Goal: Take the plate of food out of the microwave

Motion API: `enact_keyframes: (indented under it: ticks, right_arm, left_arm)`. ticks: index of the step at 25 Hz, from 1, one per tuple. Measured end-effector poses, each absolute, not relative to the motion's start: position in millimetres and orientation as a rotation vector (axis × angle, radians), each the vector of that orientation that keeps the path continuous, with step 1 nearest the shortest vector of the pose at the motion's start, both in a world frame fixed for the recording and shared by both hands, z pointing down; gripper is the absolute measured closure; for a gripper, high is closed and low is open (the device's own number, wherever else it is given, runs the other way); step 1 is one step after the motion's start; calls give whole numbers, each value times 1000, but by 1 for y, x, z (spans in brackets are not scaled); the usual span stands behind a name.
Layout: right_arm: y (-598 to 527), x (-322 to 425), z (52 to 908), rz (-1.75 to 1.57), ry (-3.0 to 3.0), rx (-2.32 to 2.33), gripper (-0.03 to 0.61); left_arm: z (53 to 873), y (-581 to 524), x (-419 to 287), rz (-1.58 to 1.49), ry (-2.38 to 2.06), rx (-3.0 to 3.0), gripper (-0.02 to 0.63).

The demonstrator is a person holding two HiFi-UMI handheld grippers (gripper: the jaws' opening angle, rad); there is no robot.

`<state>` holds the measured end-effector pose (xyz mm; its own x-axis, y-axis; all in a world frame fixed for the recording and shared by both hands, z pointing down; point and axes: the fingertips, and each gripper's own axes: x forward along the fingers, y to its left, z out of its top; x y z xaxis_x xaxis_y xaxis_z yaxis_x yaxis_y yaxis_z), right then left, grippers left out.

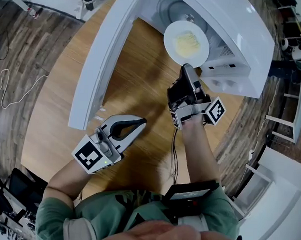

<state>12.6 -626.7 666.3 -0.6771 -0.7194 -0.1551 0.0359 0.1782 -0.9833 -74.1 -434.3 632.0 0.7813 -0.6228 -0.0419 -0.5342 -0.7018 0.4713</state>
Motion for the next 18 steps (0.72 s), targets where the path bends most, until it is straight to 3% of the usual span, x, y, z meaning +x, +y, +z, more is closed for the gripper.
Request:
enact_keyframes:
  ticks: [18]
  right_arm:
    - [-492, 12, 598, -1671, 1876, -603, 561]
  left_arm:
    - [543, -367, -104, -335, -997, 2543, 618]
